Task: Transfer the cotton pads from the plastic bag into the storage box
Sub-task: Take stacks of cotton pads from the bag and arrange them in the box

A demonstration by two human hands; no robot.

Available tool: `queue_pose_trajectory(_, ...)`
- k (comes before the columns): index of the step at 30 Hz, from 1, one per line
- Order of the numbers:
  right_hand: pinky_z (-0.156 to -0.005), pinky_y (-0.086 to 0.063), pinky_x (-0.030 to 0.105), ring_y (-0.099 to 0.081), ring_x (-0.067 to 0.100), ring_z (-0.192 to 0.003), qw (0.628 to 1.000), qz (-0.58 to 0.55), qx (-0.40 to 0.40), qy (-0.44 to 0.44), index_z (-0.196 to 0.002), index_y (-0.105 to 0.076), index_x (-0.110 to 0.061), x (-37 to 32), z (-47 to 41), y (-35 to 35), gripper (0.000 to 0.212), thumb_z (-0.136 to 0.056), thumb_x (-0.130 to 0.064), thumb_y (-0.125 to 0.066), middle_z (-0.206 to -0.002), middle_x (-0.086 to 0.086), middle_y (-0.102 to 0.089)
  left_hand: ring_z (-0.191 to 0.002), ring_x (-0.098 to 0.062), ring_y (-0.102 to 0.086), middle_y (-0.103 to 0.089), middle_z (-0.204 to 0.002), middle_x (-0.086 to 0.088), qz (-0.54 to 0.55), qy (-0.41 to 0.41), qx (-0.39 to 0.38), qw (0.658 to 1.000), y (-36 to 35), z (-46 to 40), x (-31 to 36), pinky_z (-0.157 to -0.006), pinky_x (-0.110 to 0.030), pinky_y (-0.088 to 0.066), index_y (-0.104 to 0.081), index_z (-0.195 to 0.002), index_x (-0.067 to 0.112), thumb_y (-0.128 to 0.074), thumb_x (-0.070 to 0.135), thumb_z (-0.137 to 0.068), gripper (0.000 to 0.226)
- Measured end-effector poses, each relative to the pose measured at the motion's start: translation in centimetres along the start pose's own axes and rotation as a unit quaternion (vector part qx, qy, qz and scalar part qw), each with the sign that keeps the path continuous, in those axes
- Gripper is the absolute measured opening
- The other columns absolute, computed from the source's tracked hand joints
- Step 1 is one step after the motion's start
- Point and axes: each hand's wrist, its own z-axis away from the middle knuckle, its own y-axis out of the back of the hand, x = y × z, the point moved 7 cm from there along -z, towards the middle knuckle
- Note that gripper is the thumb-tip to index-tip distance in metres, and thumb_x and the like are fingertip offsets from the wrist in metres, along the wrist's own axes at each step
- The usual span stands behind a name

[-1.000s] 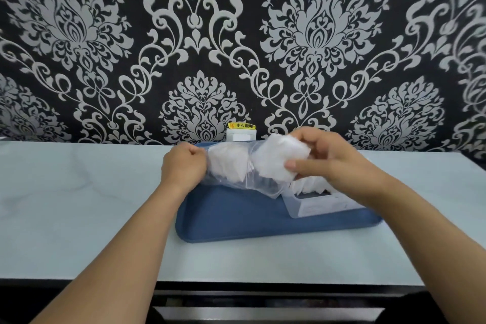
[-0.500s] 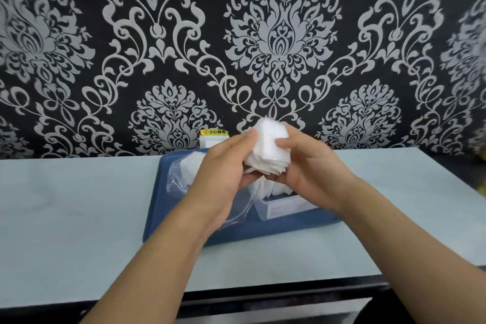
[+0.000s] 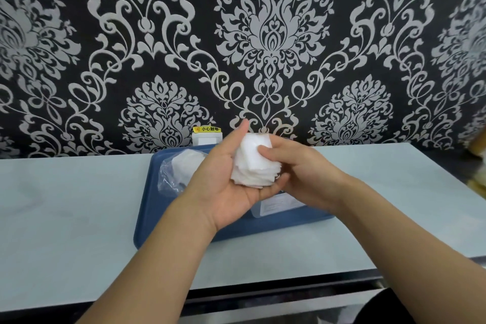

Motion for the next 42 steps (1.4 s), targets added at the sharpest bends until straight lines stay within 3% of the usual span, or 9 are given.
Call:
queue_pose_trajectory(2, -0.082, -0.055, 0.027, -0.065, 0.015, -0.106, 0.997, 0.070, 0.029, 0.024, -0.136, -0.057, -0.020, -0.5, 0.3, 0.0, 0.035, -0.102, -0.024, -0.050, -0.124, 0.005, -0.067, -0.114, -0.032, -0.067, -0.069, -0.125, -0.021, -0.006, -0.019, -0.001, 1.000, 0.0, -0.1, 0.1, -0.102, -0.052, -0.050, -0.064, -0.123, 0.004, -0.069, 0.041, -0.084, 0.054)
queue_pose_trajectory(5, -0.099, -0.044, 0.015, -0.049, -0.005, -0.126, 0.949, 0.279, 0.082, 0.121, -0.144, -0.045, -0.042, -2.7, 1.5, 1.0, 0.065, -0.084, -0.048, -0.069, -0.145, -0.016, -0.046, -0.100, -0.027, -0.072, -0.073, -0.110, -0.017, -0.045, -0.033, -0.001, 0.998, -0.1, -0.3, 0.6, -0.093, -0.043, -0.058, -0.063, -0.123, 0.004, -0.068, 0.045, -0.082, 0.058)
queue_pose_trajectory(8, -0.112, -0.036, 0.026, -0.040, -0.005, -0.138, 0.901, 0.399, 0.056, 0.157, -0.150, -0.035, -0.041, -3.4, 2.4, 0.9, 0.101, -0.066, -0.041, -0.091, -0.149, -0.024, -0.042, -0.088, -0.026, -0.075, -0.077, -0.100, -0.014, -0.146, -0.037, 0.033, 0.988, 0.4, -0.3, 0.8, -0.083, -0.037, -0.062, -0.067, -0.120, 0.008, -0.073, 0.048, -0.075, 0.060)
queue_pose_trajectory(14, -0.095, -0.053, 0.047, -0.068, 0.022, -0.102, 0.924, 0.325, 0.052, 0.195, -0.118, -0.067, -0.018, -3.5, 2.0, 0.3, 0.052, -0.071, -0.016, -0.091, -0.106, 0.000, -0.074, -0.092, -0.025, -0.072, -0.075, -0.099, -0.015, -0.141, -0.040, 0.026, 0.989, 0.6, -0.5, 0.3, -0.093, -0.039, -0.056, -0.065, -0.116, 0.001, -0.076, 0.040, -0.065, 0.065)
queue_pose_trajectory(21, -0.089, -0.056, 0.035, -0.066, 0.014, -0.094, 0.935, 0.286, 0.073, 0.194, -0.114, -0.071, -0.019, -3.5, 1.8, 1.2, 0.042, -0.075, -0.023, -0.087, -0.099, 0.000, -0.072, -0.123, -0.036, -0.062, -0.061, -0.129, -0.030, -0.082, -0.030, -0.023, 0.996, 1.0, -0.8, 0.7, -0.097, -0.046, -0.055, -0.054, -0.131, -0.010, -0.077, 0.034, -0.076, 0.074)
queue_pose_trajectory(29, -0.086, -0.058, 0.030, -0.069, 0.014, -0.097, 0.932, 0.312, 0.070, 0.168, -0.117, -0.066, -0.029, -3.2, 1.7, 0.9, 0.053, -0.070, -0.026, -0.090, -0.104, -0.006, -0.074, -0.115, -0.035, -0.065, -0.061, -0.133, -0.028, -0.145, -0.022, -0.064, 0.987, 0.5, -0.7, 0.2, -0.091, -0.042, -0.059, -0.059, -0.127, 0.000, -0.079, 0.025, -0.072, 0.063)
queue_pose_trajectory(35, -0.086, -0.055, 0.051, -0.066, 0.027, -0.094, 0.918, 0.344, 0.094, 0.174, -0.105, -0.072, -0.024, -3.4, 1.8, 0.8, 0.042, -0.071, -0.043, -0.086, -0.097, 0.001, -0.073, -0.114, -0.031, -0.069, -0.069, -0.123, -0.024, -0.128, -0.020, -0.043, 0.991, 0.5, -1.1, 0.1, -0.094, -0.041, -0.058, -0.057, -0.130, 0.001, -0.060, 0.049, -0.081, 0.069)
queue_pose_trajectory(40, -0.107, -0.047, 0.032, -0.058, 0.003, -0.122, 0.912, 0.372, 0.055, 0.164, -0.139, -0.054, -0.024, -3.6, 2.2, 0.8, 0.087, -0.062, -0.034, -0.093, -0.127, -0.012, -0.065, -0.117, -0.034, -0.066, -0.068, -0.126, -0.021, -0.119, -0.015, -0.050, 0.991, 0.6, -1.4, 0.1, -0.104, -0.045, -0.051, -0.058, -0.133, 0.003, -0.057, 0.049, -0.089, 0.063)
queue_pose_trajectory(42, -0.112, -0.043, 0.034, -0.057, 0.006, -0.126, 0.918, 0.359, 0.036, 0.166, -0.140, -0.054, -0.021, -3.7, 2.2, 0.7, 0.082, -0.067, -0.028, -0.091, -0.130, -0.010, -0.065, -0.122, -0.036, -0.063, -0.064, -0.131, -0.022, -0.124, -0.026, -0.048, 0.991, 0.8, -1.5, 0.3, -0.106, -0.047, -0.049, -0.056, -0.134, 0.002, -0.065, 0.038, -0.086, 0.060)
